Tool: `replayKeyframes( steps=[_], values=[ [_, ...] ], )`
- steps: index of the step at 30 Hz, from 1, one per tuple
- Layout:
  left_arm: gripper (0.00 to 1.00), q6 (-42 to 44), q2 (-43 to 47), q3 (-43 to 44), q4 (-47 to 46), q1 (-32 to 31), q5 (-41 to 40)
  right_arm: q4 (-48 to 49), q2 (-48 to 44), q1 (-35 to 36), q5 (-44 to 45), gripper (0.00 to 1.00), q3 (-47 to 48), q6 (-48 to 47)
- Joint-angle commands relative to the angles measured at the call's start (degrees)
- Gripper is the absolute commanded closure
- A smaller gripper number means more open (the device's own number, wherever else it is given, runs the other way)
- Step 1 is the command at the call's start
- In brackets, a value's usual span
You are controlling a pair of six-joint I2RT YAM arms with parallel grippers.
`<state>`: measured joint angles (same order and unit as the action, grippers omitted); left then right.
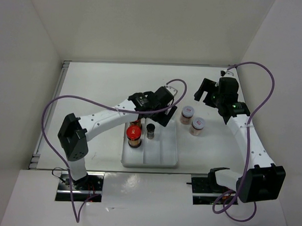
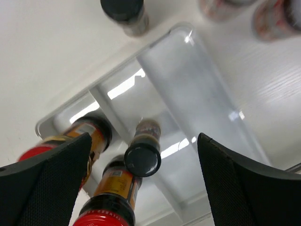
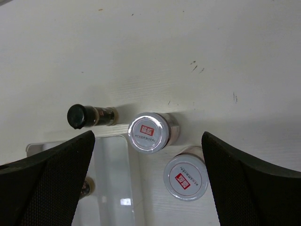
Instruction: Organize the condiment bottles
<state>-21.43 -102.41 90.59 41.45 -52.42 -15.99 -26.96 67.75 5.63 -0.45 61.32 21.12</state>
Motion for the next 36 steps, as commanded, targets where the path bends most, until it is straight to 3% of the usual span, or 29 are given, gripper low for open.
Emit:
replayKeyframes(
  steps=[1,10,18,36],
  values=[
    [0.01,-1.07,-1.12,6.87,0.82,0.39,-4.05,-0.02,-1.3,-0.44,1.15,0.01,-0.15,-0.65],
    [0.01,0.51,-12.09,23.3,1.97,6.02,2.45,-0.55,-1.3,-2.11,1.68,0.01,-0.15,-0.65],
    [0.01,1.03,-19.57,29.64,0.21,7.6,6.32,-0.55,-1.92,-4.31,1.15,0.01,0.38,-0.12],
    [0.06,0.42,-26.44,30.35,-0.31,9.27,6.32,-1.08,-2.97,-6.59,-0.43,0.01,0.91,-1.17]
  ],
)
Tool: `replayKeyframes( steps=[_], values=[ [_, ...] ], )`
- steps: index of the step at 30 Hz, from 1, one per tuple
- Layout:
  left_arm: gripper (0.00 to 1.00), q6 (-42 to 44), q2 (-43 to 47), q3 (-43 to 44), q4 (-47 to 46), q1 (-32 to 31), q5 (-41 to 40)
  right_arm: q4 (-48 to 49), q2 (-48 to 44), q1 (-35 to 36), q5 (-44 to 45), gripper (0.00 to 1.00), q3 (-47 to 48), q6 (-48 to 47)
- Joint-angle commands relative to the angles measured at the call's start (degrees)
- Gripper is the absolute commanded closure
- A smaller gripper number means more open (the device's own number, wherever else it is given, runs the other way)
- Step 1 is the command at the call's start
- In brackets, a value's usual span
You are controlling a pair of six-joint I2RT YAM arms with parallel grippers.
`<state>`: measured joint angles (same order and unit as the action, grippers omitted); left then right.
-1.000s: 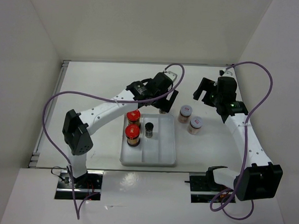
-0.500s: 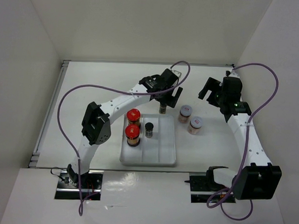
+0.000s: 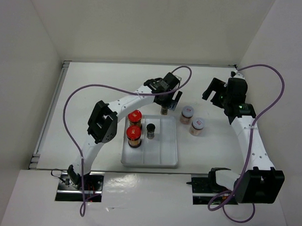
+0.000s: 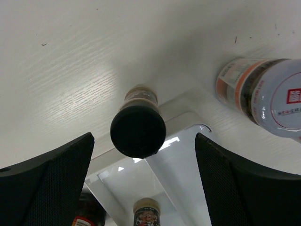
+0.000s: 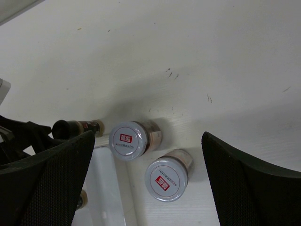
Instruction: Organize the condiment bottles
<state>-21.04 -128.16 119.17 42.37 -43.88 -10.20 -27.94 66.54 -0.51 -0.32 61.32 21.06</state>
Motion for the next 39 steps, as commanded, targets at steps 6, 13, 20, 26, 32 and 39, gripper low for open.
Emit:
replayKeyframes(
  steps=[6,13,20,26,32,39],
  values=[
    [0.1,-0.5,-2.54,2.99,-1.76,0.72,1.84,-0.09,-1.77,-0.45,-1.08,0.01,0.91,-1.11],
    [0.18,-0.5,-4.38,4.84,-1.76,1.25,3.16,-0.09,-1.77,-0.45,-1.09,0.01,0.91,-1.11],
    [0.41,0.03,-5.0,5.28,-0.45,1.25,3.17,-0.09,-1.24,-0.45,-1.09,0.01,0.91,-1.11],
    [0.55,0.03,-2.72,3.7,0.08,1.78,2.55,-0.09,-1.24,-0.45,-1.09,0.01,0.91,-1.11],
    [0.58,0.56,1.41,3.7,1.22,1.78,0.18,0.43,-1.24,-0.45,-1.09,0.01,0.91,-1.11],
    [0.58,1.7,8.27,2.64,3.59,1.78,-1.23,-0.17,-0.63,-0.98,0.05,0.01,0.91,-0.58]
  ],
)
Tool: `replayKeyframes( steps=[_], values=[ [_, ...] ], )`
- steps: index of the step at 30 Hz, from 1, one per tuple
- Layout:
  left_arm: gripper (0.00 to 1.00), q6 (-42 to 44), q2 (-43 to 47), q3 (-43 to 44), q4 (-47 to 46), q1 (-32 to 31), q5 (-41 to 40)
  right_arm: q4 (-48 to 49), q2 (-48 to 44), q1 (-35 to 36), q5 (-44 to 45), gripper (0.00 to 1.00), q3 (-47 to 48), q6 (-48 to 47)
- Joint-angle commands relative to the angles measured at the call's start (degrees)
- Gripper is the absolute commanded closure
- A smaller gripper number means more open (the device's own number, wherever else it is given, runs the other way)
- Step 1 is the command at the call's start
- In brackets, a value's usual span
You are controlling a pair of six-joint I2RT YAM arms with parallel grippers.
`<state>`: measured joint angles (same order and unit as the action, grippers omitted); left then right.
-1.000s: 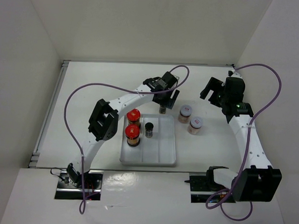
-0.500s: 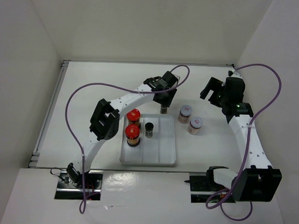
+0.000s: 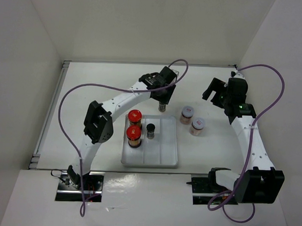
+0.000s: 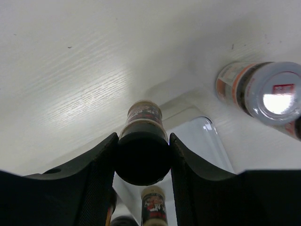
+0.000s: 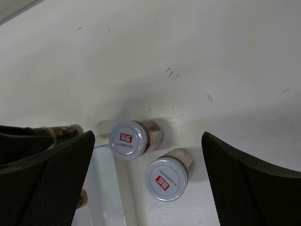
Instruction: Organize the condiment bottles
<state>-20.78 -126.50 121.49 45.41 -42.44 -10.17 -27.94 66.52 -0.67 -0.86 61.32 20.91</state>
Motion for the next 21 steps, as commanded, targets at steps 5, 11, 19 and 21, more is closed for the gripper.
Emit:
replayKeyframes(
  steps=[5,11,19,21],
  values=[
    [0.58,1.44,12.05,-4.59,1.7,0.34,-2.31,0.43,0.54,-0.83,-0.54,0.01,-1.11,0.09],
    [0.58,0.39,16.55,-13.81,-0.22,0.34,-2.92,1.75,1.07,-0.83,-1.69,0.01,-1.64,0.1],
    [0.58,-0.76,17.78,-20.67,-3.83,0.34,-1.08,2.37,3.96,-0.83,-2.21,0.01,-2.17,-0.43],
    [0.58,-1.28,17.78,-21.46,-4.54,0.34,-1.08,2.37,3.97,-0.83,-2.83,0.01,-2.17,-0.95]
  ],
)
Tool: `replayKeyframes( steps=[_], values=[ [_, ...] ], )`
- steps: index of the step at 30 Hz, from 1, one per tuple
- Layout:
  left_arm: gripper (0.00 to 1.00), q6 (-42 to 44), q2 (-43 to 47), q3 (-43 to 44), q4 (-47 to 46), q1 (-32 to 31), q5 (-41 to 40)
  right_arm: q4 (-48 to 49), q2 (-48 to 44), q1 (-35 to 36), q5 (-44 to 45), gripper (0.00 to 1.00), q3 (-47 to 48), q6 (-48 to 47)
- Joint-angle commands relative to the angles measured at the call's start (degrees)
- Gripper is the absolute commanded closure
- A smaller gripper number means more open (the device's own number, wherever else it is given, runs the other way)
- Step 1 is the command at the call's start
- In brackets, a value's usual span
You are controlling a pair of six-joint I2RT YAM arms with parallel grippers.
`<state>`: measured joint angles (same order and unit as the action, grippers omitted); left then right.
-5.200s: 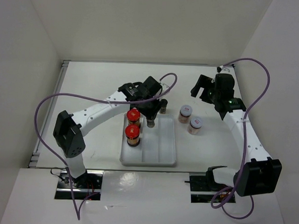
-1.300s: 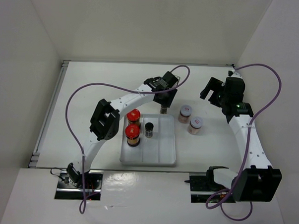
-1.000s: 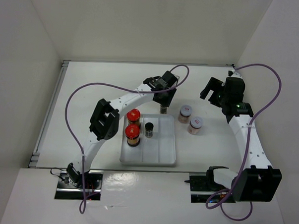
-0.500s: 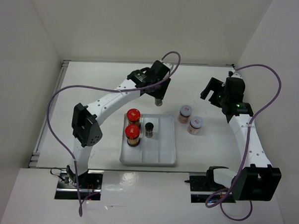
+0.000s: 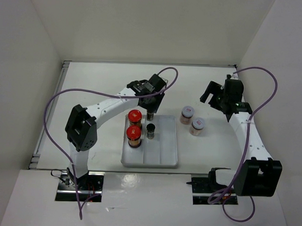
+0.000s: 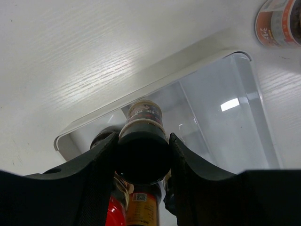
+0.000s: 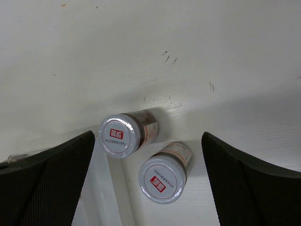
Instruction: Organize the condiment bottles
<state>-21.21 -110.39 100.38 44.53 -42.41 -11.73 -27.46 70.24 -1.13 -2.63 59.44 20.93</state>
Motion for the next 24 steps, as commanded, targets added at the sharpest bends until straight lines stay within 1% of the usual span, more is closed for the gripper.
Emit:
replayKeyframes(
  steps=[1,10,16,19,24],
  values=[
    [0.58,-0.85,1.67,-0.97,-3.66,0.31,0.48,1.89,0.25,-0.37,-1.06,0.01,-0.29,-0.98],
    [0.58,-1.38,1.67,-4.48,-7.35,0.31,3.11,1.89,1.92,-0.37,-1.06,0.01,-0.29,-0.98],
    [0.58,-1.38,0.61,-5.1,-7.88,0.31,3.11,1.89,3.23,0.16,-0.53,0.01,-0.29,-0.98],
    [0.55,-1.38,0.09,-5.81,-8.41,0.31,3.11,1.89,3.94,1.47,0.0,0.01,-0.29,-1.5],
    [0.55,-1.38,-0.44,-6.33,-8.41,0.31,3.64,0.83,5.52,2.71,1.05,0.01,0.76,-1.5]
  ],
)
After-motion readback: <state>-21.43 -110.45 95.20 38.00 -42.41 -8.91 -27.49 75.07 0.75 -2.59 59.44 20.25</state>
